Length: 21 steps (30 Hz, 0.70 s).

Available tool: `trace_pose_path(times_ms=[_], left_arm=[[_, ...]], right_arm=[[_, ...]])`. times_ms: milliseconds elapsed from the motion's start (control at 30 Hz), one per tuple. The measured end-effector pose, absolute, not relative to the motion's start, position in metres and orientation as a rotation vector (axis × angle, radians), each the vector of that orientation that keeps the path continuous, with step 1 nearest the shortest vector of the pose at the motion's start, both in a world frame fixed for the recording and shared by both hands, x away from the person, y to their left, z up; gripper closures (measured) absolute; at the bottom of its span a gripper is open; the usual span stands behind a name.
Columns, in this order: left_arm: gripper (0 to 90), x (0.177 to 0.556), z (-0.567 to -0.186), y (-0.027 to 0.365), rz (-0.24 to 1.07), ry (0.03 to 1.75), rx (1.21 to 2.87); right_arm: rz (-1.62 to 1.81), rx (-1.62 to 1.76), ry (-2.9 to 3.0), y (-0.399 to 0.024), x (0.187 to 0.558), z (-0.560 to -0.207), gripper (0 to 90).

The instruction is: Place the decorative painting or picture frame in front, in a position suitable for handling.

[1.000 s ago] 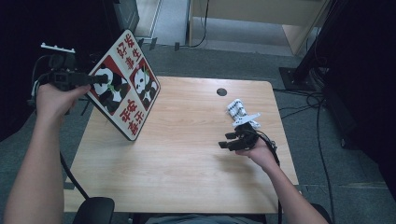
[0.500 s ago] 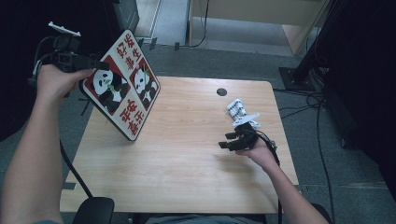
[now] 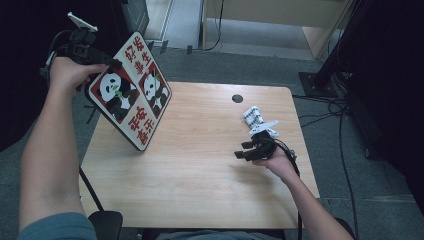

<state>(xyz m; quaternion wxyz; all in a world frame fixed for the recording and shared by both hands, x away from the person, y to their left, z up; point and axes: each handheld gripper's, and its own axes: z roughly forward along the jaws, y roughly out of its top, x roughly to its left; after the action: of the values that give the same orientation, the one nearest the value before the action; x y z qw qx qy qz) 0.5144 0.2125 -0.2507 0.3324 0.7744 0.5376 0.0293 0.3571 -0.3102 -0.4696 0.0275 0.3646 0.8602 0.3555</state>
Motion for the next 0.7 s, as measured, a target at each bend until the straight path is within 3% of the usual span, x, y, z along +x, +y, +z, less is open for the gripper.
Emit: trace_pose_path(times_ms=[67, 133, 400, 700], left_arm=[[66.6, 0.515, -0.252, 0.212, 0.071, 1.402, 2.037], [74.1, 0.517, -0.252, 0.21, 0.06, 1.408, 2.054], [80.5, 0.519, -0.243, 0.2, 0.055, 1.506, 2.08], [79.4, 0.507, -0.223, 0.176, 0.115, 1.452, 2.114]], right_arm=[[1.098, 1.126, 2.657, -0.31, 0.357, -0.47, 44.4], [1.095, 1.125, 2.659, -0.309, 0.357, -0.47, 44.3], [1.096, 1.131, 2.64, -0.314, 0.359, -0.47, 44.1], [1.129, 1.179, 2.596, -0.324, 0.364, -0.467, 44.4]])
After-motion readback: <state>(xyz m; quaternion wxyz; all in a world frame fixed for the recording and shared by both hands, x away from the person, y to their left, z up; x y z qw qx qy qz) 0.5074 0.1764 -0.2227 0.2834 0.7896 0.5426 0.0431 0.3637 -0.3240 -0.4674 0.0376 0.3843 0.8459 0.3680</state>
